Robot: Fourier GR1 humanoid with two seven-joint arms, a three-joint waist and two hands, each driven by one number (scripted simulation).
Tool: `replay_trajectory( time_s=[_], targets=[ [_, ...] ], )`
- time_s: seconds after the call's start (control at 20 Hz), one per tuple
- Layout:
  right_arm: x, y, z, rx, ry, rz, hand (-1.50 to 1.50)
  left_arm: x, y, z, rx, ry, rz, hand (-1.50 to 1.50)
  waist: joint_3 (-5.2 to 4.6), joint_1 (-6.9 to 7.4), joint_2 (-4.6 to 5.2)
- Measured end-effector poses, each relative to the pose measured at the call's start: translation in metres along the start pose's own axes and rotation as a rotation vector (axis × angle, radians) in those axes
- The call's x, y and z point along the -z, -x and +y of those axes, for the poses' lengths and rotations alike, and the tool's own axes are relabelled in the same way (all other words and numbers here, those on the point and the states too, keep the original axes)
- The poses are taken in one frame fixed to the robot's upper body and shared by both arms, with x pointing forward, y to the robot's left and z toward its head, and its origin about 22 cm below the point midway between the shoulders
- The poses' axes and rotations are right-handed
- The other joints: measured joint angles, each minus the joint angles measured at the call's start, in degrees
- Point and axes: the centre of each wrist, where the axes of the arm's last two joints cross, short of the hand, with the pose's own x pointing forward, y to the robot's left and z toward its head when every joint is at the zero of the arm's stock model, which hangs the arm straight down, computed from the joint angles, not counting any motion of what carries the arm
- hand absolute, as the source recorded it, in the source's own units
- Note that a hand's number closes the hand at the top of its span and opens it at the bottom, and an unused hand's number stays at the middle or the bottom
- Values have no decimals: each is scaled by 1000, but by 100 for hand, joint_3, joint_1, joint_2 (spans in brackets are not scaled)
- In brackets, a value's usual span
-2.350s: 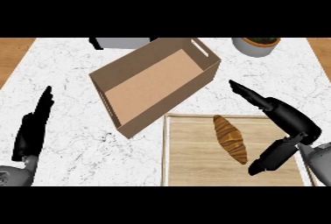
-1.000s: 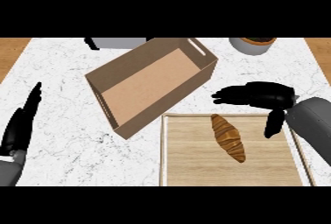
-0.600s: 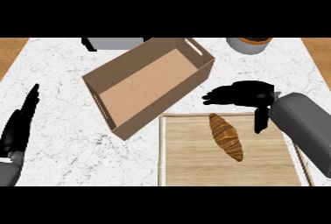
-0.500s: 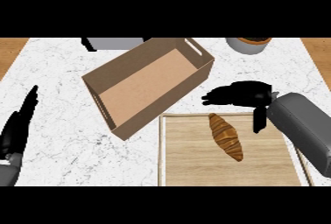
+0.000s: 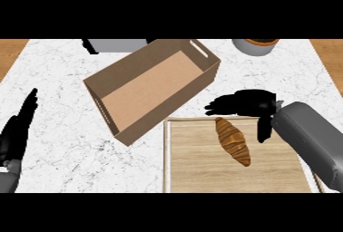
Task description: Pick the croissant from the tray and place it in the cardboard box
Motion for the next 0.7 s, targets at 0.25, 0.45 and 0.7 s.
replay_trajectory(
  time_s=[0.25,0.45,0.7],
  targets=[
    [0,-9,5,7,-4,-44,-150,1,-4,1,9,-8,4,0,-1,-20,-7],
    [-2,-19,8,5,6,-79,-150,-1,-4,2,9,-10,10,0,-1,-28,-10],
    [-3,-32,7,-23,-17,-63,-150,-2,0,-2,11,-12,8,0,-3,-33,-10]
  ],
)
